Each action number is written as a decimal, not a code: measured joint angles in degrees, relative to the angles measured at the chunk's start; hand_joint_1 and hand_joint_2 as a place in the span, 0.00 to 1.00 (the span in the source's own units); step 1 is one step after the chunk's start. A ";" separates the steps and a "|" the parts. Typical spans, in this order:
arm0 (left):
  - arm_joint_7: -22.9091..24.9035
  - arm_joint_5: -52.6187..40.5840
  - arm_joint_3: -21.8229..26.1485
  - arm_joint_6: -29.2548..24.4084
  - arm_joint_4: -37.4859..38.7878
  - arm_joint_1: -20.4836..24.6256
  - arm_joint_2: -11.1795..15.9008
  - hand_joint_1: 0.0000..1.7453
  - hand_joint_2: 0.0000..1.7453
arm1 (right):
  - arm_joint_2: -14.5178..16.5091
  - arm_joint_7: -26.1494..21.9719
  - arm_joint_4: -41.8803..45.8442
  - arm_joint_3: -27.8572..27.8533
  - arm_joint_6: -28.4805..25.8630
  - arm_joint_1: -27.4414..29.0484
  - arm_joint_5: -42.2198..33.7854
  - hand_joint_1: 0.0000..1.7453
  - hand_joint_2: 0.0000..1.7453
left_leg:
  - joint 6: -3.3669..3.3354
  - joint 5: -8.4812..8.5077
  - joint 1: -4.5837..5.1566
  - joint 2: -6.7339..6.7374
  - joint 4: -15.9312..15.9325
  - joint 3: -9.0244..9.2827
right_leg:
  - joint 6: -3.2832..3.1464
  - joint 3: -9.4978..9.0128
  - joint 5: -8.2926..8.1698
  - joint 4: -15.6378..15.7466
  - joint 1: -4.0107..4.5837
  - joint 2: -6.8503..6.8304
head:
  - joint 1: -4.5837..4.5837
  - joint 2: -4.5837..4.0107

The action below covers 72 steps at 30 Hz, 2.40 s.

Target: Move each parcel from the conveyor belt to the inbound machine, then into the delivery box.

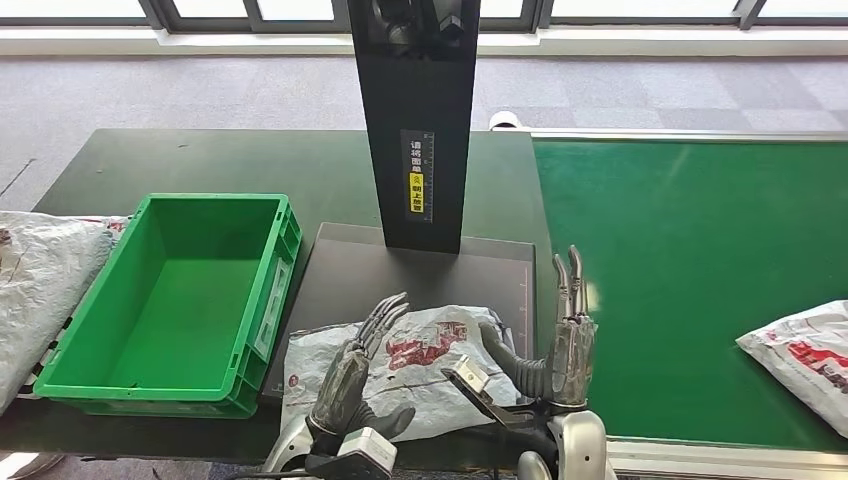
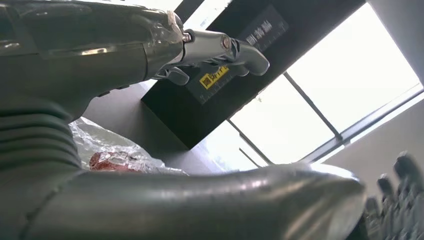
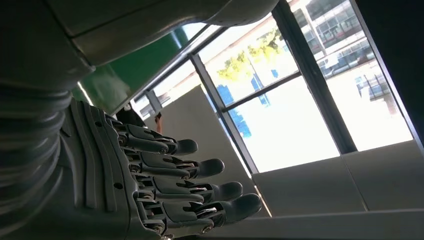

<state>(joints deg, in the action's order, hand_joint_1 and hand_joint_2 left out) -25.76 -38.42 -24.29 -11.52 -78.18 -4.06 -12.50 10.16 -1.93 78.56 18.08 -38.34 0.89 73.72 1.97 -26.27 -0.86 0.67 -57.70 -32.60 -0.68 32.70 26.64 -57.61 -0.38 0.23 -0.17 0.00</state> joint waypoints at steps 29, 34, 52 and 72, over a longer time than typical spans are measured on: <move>14.96 -32.72 -5.83 -3.32 28.83 11.69 -1.03 1.00 1.00 | -1.61 -18.05 16.60 5.90 -1.22 6.09 -14.72 0.00 1.00 | -0.08 0.04 0.09 -0.17 0.00 -0.08 | 0.08 0.01 -0.01 0.00 -0.08 -0.13 | 0.00 0.00; 15.04 -33.12 -5.82 -3.98 29.70 11.92 -1.15 1.00 1.00 | -1.61 -18.12 16.60 6.02 -1.02 6.07 -14.73 0.00 1.00 | -0.09 0.04 0.09 -0.17 0.00 -0.09 | 0.08 0.01 -0.01 0.00 -0.08 -0.13 | 0.01 0.00; 11.51 -32.22 -3.38 -5.68 21.27 8.34 -0.36 1.00 1.00 | -1.61 -20.41 16.60 6.22 -1.40 4.12 -17.17 0.00 1.00 | -0.28 0.39 0.16 -0.27 -0.02 -0.48 | 0.32 0.29 -0.29 0.00 -0.10 -0.14 | 0.01 0.00; 12.71 -38.11 -0.81 -18.86 -1.14 1.12 1.26 1.00 1.00 | -1.61 -24.13 16.54 6.29 -1.23 5.33 -19.82 0.00 1.00 | -0.30 0.32 0.17 -0.28 -0.02 -0.59 | 0.36 0.42 -0.24 0.00 -0.10 -0.16 | 0.00 0.00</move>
<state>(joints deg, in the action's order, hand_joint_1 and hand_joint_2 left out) -13.05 -76.53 -25.11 -30.38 -79.32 -2.94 -11.24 8.55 -26.06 95.10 24.37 -39.57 6.22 53.90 1.67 -25.95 -0.70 0.39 -57.72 -33.19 -0.31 33.12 26.39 -57.60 -0.48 0.07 -0.17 0.00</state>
